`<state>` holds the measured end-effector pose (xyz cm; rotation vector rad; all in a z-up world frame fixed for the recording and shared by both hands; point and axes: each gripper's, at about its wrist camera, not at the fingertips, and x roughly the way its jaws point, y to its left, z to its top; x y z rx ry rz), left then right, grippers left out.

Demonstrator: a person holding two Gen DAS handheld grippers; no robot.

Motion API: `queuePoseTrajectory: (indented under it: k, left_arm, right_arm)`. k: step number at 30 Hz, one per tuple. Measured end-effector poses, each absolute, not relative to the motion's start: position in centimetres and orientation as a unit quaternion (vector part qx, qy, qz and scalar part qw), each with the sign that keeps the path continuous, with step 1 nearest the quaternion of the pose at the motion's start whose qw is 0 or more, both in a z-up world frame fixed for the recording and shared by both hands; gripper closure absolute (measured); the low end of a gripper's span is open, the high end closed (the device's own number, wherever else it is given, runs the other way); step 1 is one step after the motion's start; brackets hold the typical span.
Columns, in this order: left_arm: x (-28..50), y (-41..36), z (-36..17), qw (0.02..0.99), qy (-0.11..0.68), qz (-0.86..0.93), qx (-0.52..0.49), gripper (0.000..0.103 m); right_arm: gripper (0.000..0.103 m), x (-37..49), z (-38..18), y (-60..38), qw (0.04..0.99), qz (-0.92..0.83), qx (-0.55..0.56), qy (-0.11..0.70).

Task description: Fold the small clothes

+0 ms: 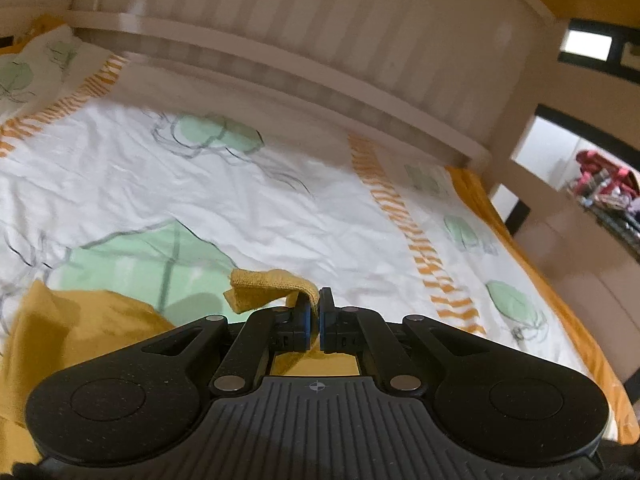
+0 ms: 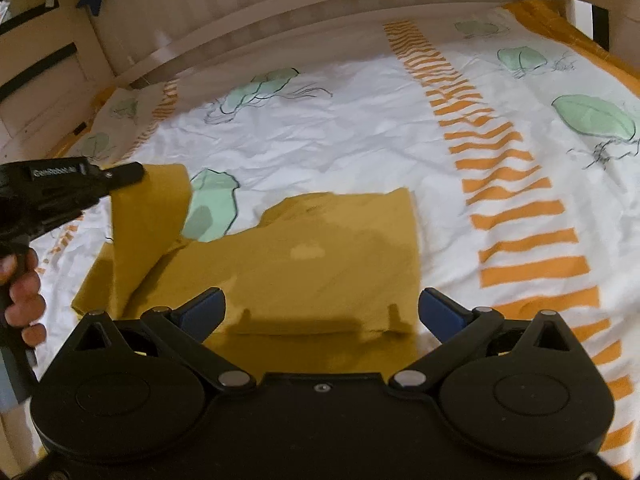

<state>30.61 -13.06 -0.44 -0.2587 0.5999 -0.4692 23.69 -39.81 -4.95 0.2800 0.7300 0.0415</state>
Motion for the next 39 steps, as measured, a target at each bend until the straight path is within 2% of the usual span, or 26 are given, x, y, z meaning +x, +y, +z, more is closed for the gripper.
queuePoseTrajectory:
  k: [10, 14, 17, 23, 33, 39]
  left_arm:
    - [30.6, -18.4, -1.4, 0.897, 0.333, -0.273, -0.099, 0.097]
    - [30.2, -18.9, -0.7, 0.888, 0.334, -0.302, -0.094, 0.077]
    - [29.5, -18.5, 0.3, 0.89, 0.324, -0.311, -0.084, 0.076]
    - [28.7, -14.3, 1.1, 0.897, 0.328, -0.291, -0.061, 0.074]
    - [29.4, -2.2, -1.8, 0.906, 0.405, -0.118, -0.033, 0.074]
    - [30.8, 1.8, -4.0, 0.903, 0.421, -0.083, -0.025, 0.074]
  right_arm:
    - [0.001, 23.7, -4.0, -41.6, 0.928, 0.0, 0.13, 0.35]
    - [0.001, 23.9, -4.1, -41.6, 0.927, 0.0, 0.129, 0.353]
    - [0.001, 24.0, -4.2, -41.5, 0.927, 0.002, 0.125, 0.354]
    - [0.001, 24.0, -4.5, -41.6, 0.927, 0.006, 0.135, 0.349]
    - [0.001, 24.1, -5.6, -40.9, 0.927, 0.018, 0.138, 0.348]
    - [0.001, 23.9, -6.4, -39.9, 0.934, 0.029, 0.13, 0.332]
